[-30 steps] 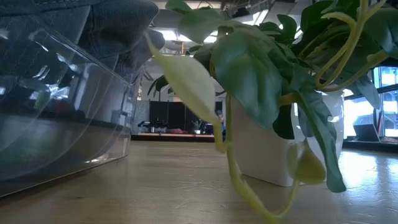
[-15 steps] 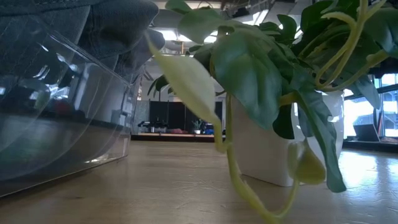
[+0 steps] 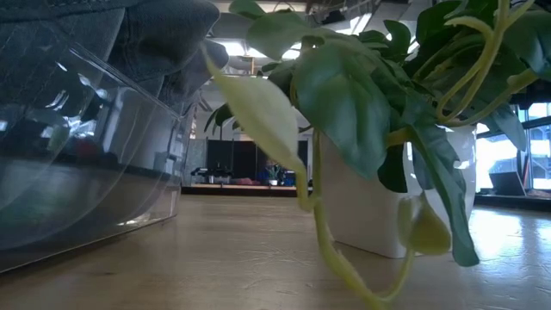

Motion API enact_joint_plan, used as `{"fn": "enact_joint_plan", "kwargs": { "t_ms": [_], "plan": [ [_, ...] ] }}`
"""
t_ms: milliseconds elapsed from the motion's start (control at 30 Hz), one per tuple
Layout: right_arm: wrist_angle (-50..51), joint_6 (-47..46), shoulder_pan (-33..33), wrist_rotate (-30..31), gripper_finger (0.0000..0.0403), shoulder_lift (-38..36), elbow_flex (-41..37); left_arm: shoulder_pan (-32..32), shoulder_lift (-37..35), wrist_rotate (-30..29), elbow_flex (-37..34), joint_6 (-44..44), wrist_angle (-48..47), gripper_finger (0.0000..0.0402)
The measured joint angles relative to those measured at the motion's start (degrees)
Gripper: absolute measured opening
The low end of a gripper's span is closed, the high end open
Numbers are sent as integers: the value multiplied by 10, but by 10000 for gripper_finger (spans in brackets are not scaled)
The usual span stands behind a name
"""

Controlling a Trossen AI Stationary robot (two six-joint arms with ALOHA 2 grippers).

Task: Pick & Place hat
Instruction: Return to Home Position

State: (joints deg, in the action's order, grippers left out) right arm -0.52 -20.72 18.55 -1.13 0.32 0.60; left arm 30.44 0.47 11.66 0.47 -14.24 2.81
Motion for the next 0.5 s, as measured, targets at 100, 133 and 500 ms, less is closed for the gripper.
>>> {"fn": "enact_joint_plan", "kwargs": {
  "t_ms": [100,133,500],
  "plan": [
    [0,1,0,0,172,0,0,0,0,0,0,0,0,154],
    [0,1,0,0,172,0,0,0,0,0,0,0,0,154],
    [0,1,0,0,172,0,0,0,0,0,0,0,0,154]
  ]
}}
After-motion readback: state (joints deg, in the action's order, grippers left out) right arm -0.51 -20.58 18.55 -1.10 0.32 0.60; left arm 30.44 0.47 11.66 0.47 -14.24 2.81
